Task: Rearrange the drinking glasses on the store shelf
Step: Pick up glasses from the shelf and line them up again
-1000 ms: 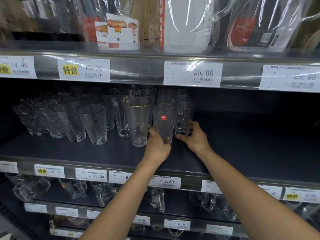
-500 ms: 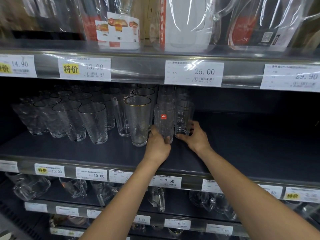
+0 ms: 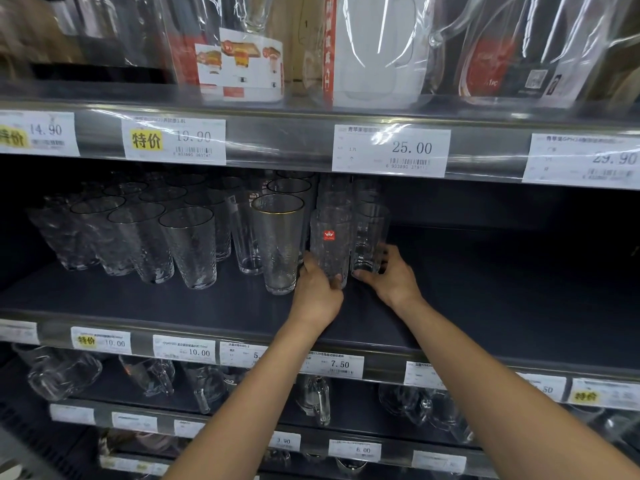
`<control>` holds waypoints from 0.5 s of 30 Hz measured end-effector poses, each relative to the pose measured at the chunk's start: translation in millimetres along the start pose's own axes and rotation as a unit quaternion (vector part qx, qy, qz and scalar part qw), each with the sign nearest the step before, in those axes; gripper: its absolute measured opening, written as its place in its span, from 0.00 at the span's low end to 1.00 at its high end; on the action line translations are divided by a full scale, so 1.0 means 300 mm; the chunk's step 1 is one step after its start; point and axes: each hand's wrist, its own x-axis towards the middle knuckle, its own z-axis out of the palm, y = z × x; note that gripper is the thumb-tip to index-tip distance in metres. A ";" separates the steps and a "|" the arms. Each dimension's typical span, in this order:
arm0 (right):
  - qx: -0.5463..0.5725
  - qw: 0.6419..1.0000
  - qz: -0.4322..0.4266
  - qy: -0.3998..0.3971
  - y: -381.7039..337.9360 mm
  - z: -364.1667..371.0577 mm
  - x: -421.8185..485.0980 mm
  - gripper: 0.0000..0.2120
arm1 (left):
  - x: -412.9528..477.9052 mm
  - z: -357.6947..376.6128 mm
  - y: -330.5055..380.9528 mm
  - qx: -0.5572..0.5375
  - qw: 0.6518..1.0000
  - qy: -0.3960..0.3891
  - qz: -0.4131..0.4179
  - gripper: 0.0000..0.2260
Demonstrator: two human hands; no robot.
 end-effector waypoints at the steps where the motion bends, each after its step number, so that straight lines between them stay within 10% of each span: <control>1: -0.001 1.000 -0.001 -0.001 0.000 0.000 0.000 0.34 | 0.001 0.000 -0.002 0.000 1.000 -0.001 -0.001 0.35; 15: 0.001 1.000 0.010 -0.013 -0.024 -0.008 -0.011 0.34 | -0.038 -0.024 0.019 0.047 0.999 0.014 -0.007 0.33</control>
